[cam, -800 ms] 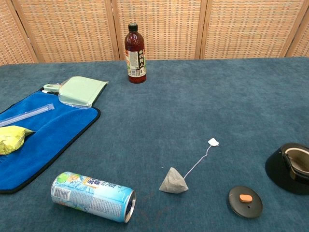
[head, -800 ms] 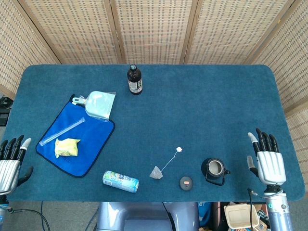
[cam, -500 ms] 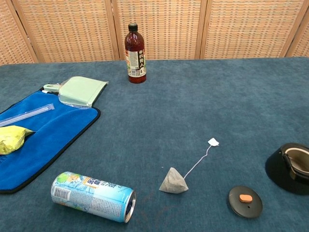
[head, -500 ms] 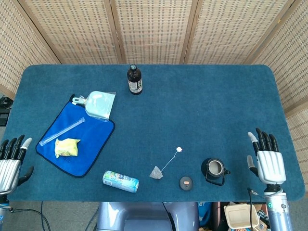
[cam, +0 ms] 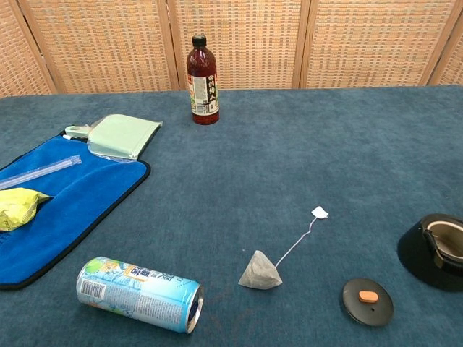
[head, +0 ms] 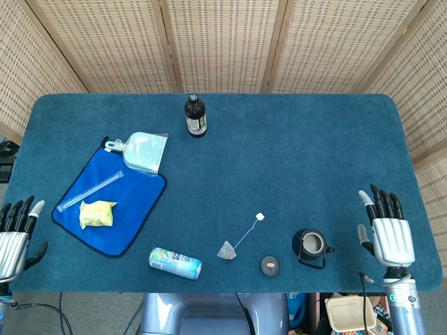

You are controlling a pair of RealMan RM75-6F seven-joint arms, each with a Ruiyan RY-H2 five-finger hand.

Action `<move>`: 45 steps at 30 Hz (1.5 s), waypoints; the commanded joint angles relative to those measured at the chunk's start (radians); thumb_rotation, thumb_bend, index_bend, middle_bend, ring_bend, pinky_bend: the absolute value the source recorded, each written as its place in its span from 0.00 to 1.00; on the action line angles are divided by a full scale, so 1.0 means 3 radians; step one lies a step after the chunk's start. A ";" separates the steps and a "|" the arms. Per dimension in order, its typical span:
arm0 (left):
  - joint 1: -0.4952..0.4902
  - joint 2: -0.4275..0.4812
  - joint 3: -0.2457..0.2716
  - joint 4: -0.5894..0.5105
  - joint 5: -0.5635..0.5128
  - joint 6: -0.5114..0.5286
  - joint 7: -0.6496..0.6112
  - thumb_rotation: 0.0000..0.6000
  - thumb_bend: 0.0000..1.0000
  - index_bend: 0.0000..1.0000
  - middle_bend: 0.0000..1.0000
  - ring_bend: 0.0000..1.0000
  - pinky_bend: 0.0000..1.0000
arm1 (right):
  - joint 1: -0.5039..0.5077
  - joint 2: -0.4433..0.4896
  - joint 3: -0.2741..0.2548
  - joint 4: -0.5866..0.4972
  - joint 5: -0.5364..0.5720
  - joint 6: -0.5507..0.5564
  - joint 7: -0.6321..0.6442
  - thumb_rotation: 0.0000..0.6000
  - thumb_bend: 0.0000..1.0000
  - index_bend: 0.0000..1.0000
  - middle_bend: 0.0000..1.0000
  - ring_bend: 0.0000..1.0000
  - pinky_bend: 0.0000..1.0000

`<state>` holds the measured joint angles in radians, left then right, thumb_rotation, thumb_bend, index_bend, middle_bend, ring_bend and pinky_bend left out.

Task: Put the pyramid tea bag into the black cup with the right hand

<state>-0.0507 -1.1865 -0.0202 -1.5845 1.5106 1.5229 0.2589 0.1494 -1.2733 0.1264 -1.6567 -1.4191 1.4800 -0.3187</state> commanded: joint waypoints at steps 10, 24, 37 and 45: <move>-0.0022 0.0029 -0.0020 -0.0035 0.0010 -0.0001 0.0050 1.00 0.35 0.00 0.00 0.00 0.00 | 0.0285 0.0323 0.0139 -0.0310 -0.0135 -0.0301 0.0138 1.00 0.56 0.10 0.38 0.34 0.48; -0.0066 0.0063 -0.0050 -0.0093 0.0004 -0.0029 0.0128 1.00 0.35 0.00 0.00 0.00 0.00 | 0.0918 0.0573 0.0354 -0.0684 0.0091 -0.1148 0.0056 1.00 0.45 0.32 0.73 0.74 0.86; -0.0119 0.0083 -0.0098 -0.0108 -0.0042 -0.0070 0.0163 1.00 0.35 0.00 0.00 0.00 0.00 | 0.1481 0.0460 0.0377 -0.0572 0.0635 -0.1863 -0.0231 1.00 0.46 0.40 0.88 0.91 0.98; -0.0137 0.0081 -0.0114 -0.0114 -0.0084 -0.0094 0.0170 1.00 0.35 0.00 0.00 0.00 0.00 | 0.1744 0.0291 0.0301 -0.0409 0.0889 -0.2117 -0.0416 1.00 0.46 0.47 0.97 1.00 1.00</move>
<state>-0.0915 -1.1622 -0.0542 -1.6187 1.4854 1.4949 0.3096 0.6649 -1.1792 0.2222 -1.7846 -1.1604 0.8529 -0.4357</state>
